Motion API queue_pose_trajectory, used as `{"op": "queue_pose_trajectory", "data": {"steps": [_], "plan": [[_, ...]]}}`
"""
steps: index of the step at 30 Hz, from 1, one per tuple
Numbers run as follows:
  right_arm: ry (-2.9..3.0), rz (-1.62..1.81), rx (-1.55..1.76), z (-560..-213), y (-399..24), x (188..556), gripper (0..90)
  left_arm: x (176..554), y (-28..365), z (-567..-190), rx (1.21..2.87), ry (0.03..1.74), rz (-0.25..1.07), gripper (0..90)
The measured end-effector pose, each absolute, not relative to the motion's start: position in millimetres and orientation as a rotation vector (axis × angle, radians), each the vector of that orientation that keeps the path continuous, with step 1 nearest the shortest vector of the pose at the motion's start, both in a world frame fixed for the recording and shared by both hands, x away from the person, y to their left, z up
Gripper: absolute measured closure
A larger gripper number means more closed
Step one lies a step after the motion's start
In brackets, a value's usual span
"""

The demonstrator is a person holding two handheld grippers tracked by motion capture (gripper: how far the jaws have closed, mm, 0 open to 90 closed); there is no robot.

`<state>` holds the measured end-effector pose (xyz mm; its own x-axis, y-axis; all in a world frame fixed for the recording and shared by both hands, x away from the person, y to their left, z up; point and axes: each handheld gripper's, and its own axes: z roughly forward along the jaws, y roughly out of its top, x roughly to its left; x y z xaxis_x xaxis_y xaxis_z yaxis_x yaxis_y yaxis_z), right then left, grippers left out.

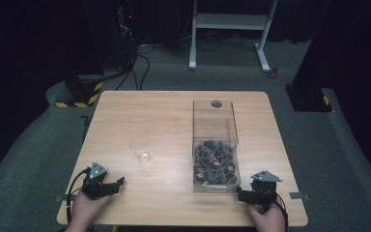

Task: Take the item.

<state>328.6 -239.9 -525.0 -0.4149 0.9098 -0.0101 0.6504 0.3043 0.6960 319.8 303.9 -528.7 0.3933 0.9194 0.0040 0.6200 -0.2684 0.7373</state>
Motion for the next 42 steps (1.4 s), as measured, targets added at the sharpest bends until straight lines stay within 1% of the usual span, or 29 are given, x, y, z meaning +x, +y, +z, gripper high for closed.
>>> {"op": "queue_pose_trajectory", "data": {"steps": [7,9,20,25,36,42], "plan": [[2.174,0.873,1.392,-525,-240,329,7.6,317,305,-525,1.975,1.299,0.563,21.0],[2.174,0.873,1.391,-525,-240,329,7.6,315,305,-522,1.967,1.285,0.563,22.9],[2.174,0.873,1.391,-525,-240,329,7.6,311,302,-511,1.903,1.222,0.582,24.6],[2.174,0.873,1.391,-525,-240,329,7.6,310,298,-509,1.909,1.182,0.589,25.5],[2.174,0.873,1.392,-525,-240,329,7.7,311,280,-509,1.935,1.141,0.532,25.7],[2.175,0.873,1.390,-525,-240,329,7.7,311,278,-508,1.934,1.126,0.532,25.7]]}}
